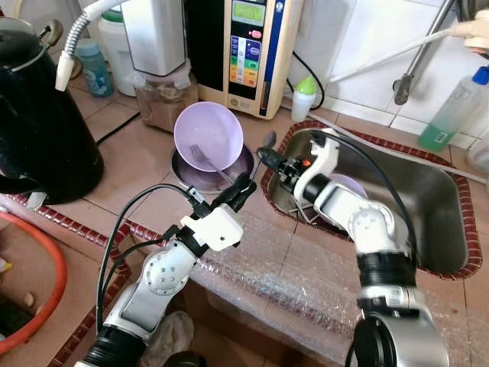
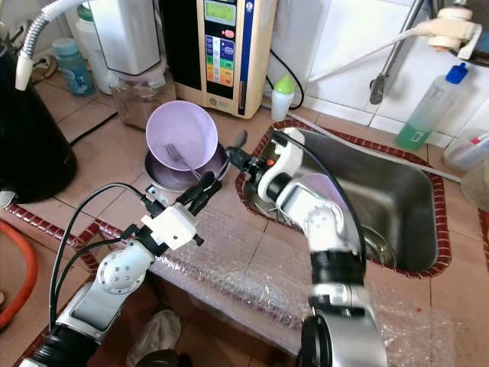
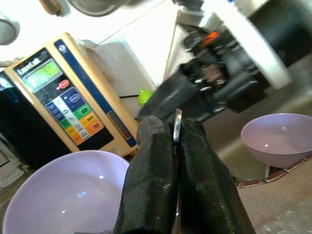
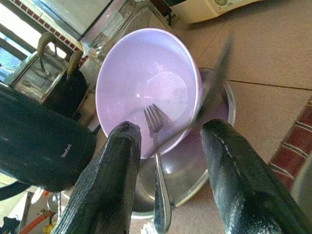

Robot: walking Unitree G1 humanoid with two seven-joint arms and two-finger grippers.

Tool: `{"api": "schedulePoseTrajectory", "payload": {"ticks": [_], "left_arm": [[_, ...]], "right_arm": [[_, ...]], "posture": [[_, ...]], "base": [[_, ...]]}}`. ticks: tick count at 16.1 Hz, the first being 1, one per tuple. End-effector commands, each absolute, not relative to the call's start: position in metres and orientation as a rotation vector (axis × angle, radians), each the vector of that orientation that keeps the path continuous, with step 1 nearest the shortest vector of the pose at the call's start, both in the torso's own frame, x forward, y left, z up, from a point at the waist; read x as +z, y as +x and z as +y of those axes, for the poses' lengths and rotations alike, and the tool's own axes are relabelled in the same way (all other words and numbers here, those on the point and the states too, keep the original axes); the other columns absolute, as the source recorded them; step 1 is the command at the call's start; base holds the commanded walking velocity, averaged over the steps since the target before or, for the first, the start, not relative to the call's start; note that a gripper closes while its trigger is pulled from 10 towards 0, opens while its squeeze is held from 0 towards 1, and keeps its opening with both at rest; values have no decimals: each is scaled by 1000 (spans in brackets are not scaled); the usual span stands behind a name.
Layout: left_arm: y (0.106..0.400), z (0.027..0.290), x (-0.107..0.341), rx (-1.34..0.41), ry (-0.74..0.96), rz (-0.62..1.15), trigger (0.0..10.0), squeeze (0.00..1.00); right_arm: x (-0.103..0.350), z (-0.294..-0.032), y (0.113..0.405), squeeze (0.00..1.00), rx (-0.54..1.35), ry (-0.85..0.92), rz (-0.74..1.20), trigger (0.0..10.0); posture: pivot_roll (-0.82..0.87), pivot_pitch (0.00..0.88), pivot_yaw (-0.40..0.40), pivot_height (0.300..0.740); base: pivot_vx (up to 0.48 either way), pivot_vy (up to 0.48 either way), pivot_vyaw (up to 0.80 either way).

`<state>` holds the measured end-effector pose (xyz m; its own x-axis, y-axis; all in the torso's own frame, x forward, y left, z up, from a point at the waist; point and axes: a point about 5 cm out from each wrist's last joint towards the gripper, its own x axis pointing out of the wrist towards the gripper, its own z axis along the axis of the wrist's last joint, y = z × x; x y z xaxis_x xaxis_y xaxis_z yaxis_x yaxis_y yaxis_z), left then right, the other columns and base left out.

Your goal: Kitchen organization

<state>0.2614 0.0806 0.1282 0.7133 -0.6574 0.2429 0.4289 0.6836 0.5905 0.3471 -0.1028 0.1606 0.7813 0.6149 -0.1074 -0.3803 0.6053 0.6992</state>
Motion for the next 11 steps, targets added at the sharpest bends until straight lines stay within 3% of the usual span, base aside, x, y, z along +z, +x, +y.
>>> {"api": "schedulePoseTrajectory", "payload": {"ticks": [1,3,4,5,6,9,10,11], "left_arm": [[260,72,134,-682,533,-508,2078,0],[258,70,133,-709,537,-511,2235,0],[257,70,131,-716,540,-510,2275,0],[257,70,131,-719,543,-510,2314,0],[257,70,131,-720,544,-512,2314,0],[257,70,130,-722,547,-514,2431,0],[257,69,130,-723,549,-514,2588,0],[257,70,129,-722,551,-512,2745,0]], "right_arm": [[163,-99,350,0,595,690,372,10000],[165,-93,354,0,599,692,383,10000],[166,-91,355,0,603,693,383,7294],[167,-90,355,0,605,700,385,196],[165,-90,355,0,591,710,409,0],[162,-91,354,0,585,714,484,0],[164,-92,354,0,596,710,488,1333],[172,-95,353,0,630,715,468,10000]], "posture": [[16,0,-7,740],[19,0,-9,740],[21,0,-10,740],[21,0,-11,740],[22,0,-12,740],[22,0,-14,740],[22,0,-15,740],[21,0,-16,740]], "base": [[0,0,0],[0,0,0],[0,0,0],[0,0,0],[0,0,0],[0,0,0],[0,0,0],[0,0,0]]}}
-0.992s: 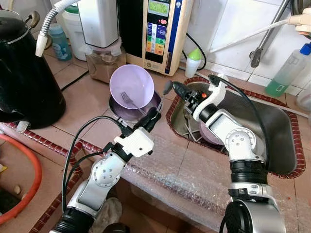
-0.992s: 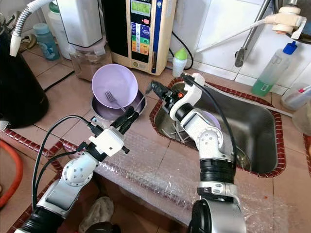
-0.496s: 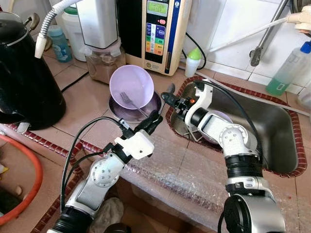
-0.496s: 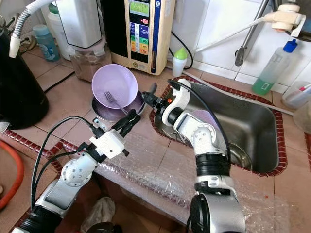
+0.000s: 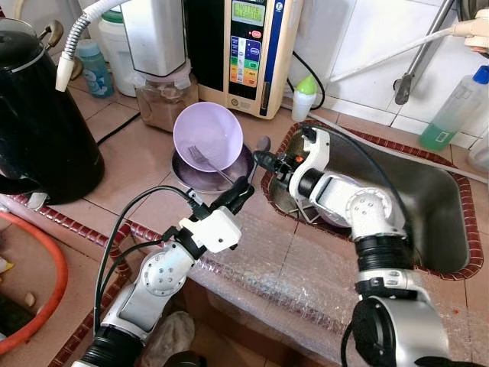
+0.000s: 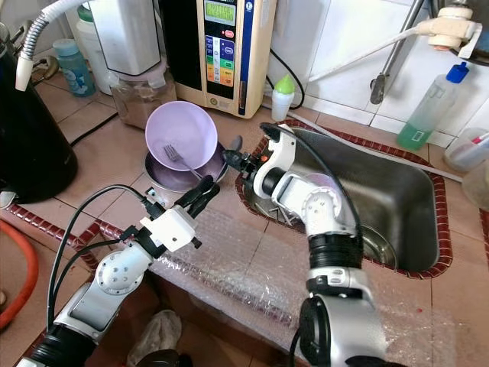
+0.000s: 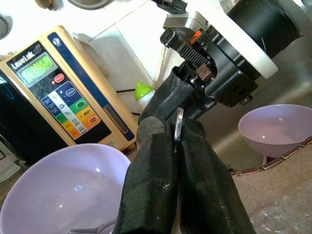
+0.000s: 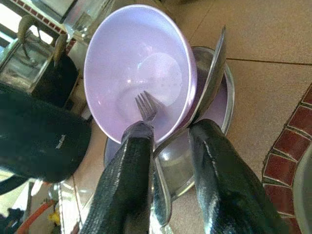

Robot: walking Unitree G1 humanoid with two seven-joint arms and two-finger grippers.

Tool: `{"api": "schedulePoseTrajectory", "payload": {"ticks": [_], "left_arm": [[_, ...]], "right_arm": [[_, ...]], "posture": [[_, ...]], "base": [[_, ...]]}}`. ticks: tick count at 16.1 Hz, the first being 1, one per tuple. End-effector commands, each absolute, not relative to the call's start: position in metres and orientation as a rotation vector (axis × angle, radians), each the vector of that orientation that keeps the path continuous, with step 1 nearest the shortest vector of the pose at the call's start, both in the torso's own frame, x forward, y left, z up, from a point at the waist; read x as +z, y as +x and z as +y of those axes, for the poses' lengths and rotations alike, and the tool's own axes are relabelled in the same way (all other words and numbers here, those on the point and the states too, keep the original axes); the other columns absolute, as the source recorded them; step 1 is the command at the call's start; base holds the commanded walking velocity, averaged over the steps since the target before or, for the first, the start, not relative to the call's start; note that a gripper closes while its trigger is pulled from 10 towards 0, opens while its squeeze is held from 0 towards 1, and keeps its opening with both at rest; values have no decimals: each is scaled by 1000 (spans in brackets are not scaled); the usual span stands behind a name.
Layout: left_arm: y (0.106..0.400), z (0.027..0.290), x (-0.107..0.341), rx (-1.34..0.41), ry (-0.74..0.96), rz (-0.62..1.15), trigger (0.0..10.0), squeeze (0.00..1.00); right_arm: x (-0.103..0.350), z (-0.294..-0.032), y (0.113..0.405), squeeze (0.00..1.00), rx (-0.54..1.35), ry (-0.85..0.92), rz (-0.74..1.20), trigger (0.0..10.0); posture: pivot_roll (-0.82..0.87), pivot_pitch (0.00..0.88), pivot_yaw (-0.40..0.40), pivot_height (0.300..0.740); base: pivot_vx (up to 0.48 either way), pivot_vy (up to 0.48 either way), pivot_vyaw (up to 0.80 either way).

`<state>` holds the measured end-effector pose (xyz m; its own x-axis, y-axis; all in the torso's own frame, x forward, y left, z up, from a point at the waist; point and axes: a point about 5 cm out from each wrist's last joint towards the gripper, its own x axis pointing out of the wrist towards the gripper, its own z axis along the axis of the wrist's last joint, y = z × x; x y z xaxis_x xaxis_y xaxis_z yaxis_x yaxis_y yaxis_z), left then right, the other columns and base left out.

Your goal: Kitchen organization

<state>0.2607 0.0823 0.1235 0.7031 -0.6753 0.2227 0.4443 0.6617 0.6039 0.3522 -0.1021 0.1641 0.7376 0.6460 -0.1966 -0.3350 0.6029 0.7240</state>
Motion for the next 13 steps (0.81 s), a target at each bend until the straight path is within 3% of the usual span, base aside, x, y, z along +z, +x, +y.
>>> {"api": "schedulePoseTrajectory", "payload": {"ticks": [1,2,3,6,9,10,11,12,13], "left_arm": [[257,71,128,-718,554,-510,2902,0],[258,71,128,-713,557,-509,3059,0],[258,71,128,-711,561,-512,3020,0],[255,71,130,-767,660,-580,3412,0],[250,77,127,-851,785,-642,4588,0],[251,79,126,-853,806,-647,5961,0],[256,84,126,-839,828,-637,8706,0],[259,86,128,-819,837,-640,8784,0],[259,86,128,-816,841,-644,8235,0]], "right_arm": [[187,-98,350,0,706,715,391,10000],[190,-103,349,0,715,644,362,10000],[187,-107,348,1000,697,612,369,10000],[181,-122,350,1000,664,466,360,10000],[193,-131,358,1000,650,522,345,10000],[199,-132,360,1000,651,544,324,10000],[216,-140,365,1000,644,604,220,10000],[226,-149,367,1000,641,614,135,10000],[229,-155,367,1000,626,607,98,10000]], "posture": [[22,0,-17,740],[22,0,-19,740],[21,0,-20,740],[18,0,-19,740],[22,0,-20,740],[22,0,-20,740],[27,0,-21,740],[27,0,-21,740],[34,0,-25,740]], "base": [[0,0,0],[0,0,0],[0,0,0],[0,0,0],[0,0,0],[0,0,0],[0,0,0],[0,0,0],[0,0,0]]}}
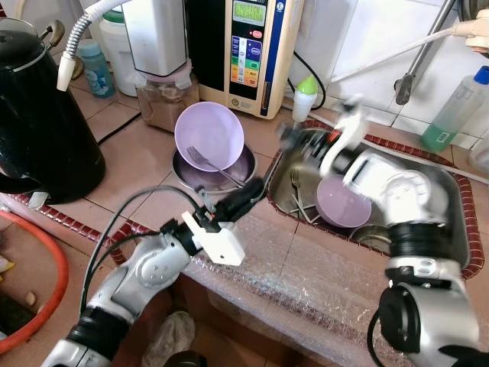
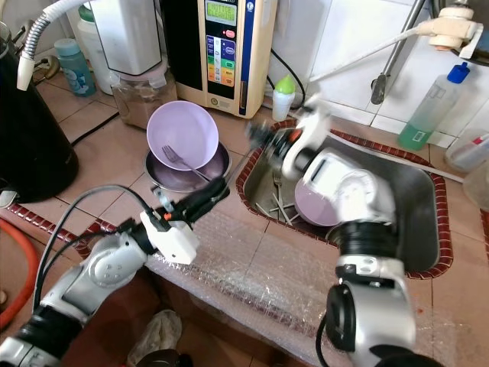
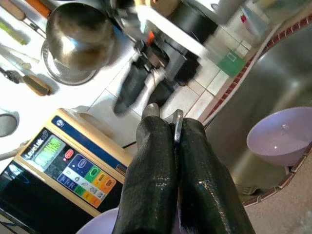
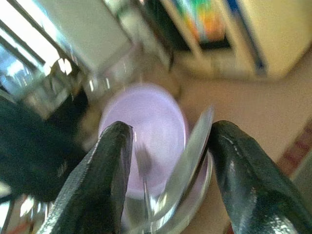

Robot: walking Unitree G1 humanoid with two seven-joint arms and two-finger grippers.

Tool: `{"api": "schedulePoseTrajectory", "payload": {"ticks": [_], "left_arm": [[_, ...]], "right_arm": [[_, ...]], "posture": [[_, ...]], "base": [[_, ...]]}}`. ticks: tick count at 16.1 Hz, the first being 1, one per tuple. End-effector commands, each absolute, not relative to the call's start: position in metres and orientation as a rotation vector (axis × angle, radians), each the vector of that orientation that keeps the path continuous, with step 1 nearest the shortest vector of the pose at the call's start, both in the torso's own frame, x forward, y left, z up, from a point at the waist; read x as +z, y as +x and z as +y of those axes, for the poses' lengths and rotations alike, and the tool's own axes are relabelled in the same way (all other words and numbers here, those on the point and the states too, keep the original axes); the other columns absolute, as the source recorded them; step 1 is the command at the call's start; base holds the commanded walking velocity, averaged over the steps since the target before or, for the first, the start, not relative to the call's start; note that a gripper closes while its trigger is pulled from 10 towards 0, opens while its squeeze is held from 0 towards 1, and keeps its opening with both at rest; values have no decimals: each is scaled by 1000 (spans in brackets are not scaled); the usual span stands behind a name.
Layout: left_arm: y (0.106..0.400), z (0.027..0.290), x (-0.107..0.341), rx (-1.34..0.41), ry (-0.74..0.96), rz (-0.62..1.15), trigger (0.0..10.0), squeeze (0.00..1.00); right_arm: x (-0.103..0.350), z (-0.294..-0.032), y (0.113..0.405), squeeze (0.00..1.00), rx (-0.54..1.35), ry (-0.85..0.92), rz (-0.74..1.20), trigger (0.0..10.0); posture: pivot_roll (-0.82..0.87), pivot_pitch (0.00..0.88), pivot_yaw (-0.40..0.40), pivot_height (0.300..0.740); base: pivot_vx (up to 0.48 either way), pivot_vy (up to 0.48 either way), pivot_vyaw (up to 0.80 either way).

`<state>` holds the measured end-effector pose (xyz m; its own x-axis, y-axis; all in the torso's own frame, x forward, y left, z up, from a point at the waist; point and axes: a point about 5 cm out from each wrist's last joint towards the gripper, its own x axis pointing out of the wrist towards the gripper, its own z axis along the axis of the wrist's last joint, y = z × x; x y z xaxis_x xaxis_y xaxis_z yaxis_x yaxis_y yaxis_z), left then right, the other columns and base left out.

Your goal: Kitchen organization

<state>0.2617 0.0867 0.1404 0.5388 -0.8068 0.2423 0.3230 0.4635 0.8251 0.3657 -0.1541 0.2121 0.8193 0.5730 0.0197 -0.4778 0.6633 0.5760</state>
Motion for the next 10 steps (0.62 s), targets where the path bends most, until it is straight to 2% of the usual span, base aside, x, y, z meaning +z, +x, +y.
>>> {"api": "schedulePoseTrajectory", "payload": {"ticks": [1,2,3,7,10], "left_arm": [[262,87,130,-793,843,-643,8078,0],[263,87,131,-777,848,-650,7412,0],[262,86,131,-780,852,-662,7176,0],[263,84,129,-795,873,-686,6392,0],[269,84,132,-771,885,-694,6784,0]], "right_arm": [[231,-162,367,1000,609,594,58,10000],[223,-170,365,1000,581,599,92,10000],[206,-170,357,1000,584,573,165,10000],[194,-160,347,1000,615,572,223,10000],[179,-171,354,1000,407,484,205,10000]], "posture": [[34,0,-25,740],[36,0,-28,740],[31,0,-26,740],[20,0,-19,740],[18,0,-18,740]], "base": [[0,0,0],[0,0,0],[0,0,0],[0,0,0],[0,0,0]]}}
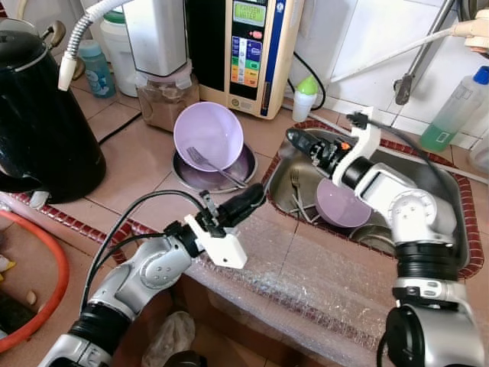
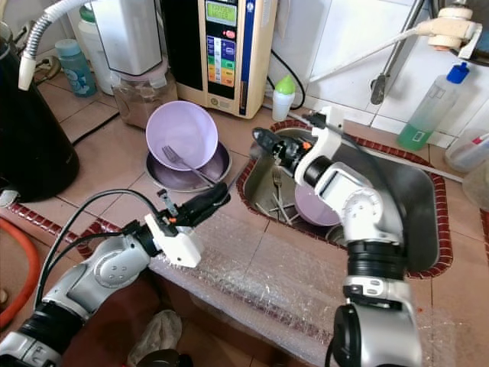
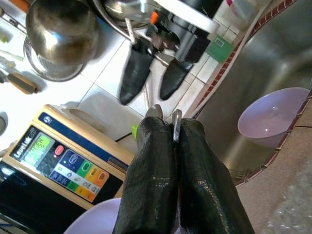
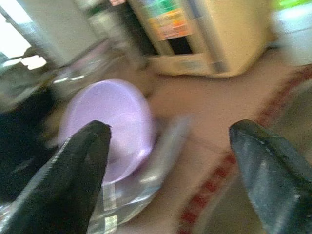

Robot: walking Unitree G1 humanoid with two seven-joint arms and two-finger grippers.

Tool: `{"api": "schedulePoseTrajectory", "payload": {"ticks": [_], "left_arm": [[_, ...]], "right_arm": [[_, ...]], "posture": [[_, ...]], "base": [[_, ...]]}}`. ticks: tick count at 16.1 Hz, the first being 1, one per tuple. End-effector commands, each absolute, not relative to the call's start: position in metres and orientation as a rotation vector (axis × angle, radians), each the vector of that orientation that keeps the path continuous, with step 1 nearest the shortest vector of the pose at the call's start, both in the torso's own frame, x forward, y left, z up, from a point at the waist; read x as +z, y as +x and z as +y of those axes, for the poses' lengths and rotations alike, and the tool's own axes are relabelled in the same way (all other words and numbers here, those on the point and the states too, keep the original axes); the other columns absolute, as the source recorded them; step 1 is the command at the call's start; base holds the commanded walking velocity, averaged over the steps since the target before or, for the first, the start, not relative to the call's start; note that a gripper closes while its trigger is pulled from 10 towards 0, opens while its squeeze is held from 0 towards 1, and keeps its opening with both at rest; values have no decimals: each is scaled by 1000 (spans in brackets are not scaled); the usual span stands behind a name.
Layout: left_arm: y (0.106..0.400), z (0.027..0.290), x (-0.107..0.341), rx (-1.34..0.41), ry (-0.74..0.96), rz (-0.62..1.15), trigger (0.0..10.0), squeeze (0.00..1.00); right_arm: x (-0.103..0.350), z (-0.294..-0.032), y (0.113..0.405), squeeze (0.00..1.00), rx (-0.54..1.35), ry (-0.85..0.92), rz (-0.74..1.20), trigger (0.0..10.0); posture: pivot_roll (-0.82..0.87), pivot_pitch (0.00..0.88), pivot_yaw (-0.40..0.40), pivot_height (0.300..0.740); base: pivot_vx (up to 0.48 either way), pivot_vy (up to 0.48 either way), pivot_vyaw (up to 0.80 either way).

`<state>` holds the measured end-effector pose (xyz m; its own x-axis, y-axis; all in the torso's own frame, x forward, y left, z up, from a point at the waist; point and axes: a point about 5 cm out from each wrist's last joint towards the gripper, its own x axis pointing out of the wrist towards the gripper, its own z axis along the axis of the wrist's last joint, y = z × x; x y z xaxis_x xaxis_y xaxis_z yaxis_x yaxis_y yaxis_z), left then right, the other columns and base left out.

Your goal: Kitchen organization

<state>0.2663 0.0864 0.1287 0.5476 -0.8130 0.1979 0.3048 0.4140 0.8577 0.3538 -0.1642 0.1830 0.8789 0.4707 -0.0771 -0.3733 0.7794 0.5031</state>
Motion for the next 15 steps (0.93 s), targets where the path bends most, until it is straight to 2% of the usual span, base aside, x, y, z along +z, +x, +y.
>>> {"api": "schedulePoseTrajectory", "payload": {"ticks": [1,3,5,6,7,10,12,15], "left_arm": [[271,84,133,-762,885,-694,6902,0],[271,84,133,-755,886,-699,7176,0],[272,84,133,-752,885,-704,7490,0],[273,83,133,-749,884,-707,7922,0],[273,83,133,-748,884,-707,8235,0],[273,80,130,-759,878,-706,8275,0],[273,79,129,-765,874,-702,8549,0],[272,77,129,-767,870,-710,8431,0]], "right_arm": [[171,-169,351,1000,382,531,232,10000],[163,-153,341,1000,451,592,287,10000],[158,-145,338,1000,458,581,313,10000],[155,-140,336,0,464,610,326,10000],[154,-137,335,0,469,620,331,10000],[155,-114,327,0,552,694,360,10000],[162,-111,329,0,565,744,341,10000],[159,-110,326,0,588,762,397,10000]], "posture": [[20,0,-20,740],[21,0,-21,740],[21,0,-20,740],[23,0,-20,740],[23,0,-20,740],[18,0,-15,740],[16,0,-14,740],[16,0,-11,740]], "base": [[0,0,0],[0,0,0],[0,0,0],[0,0,0],[0,0,0],[0,0,0],[0,0,0],[0,0,0]]}}
